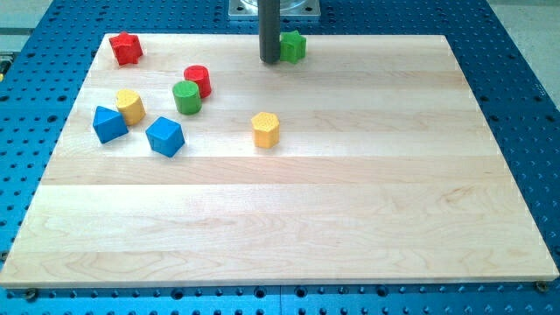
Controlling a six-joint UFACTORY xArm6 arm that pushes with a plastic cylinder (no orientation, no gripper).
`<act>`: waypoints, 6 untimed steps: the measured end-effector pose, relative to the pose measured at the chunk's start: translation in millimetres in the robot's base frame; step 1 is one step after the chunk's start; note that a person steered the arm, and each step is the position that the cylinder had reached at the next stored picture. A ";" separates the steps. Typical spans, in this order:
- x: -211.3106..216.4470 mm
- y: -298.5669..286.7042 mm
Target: Drag the heart into the left side of the hexagon
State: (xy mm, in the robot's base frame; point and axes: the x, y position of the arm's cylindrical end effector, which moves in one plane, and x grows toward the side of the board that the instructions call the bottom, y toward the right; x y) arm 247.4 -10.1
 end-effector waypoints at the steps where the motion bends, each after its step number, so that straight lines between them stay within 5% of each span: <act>1: 7.3 -5.9; 4: 19.1 -162.9; 6: 44.1 -180.5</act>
State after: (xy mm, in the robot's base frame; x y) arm 291.5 -190.6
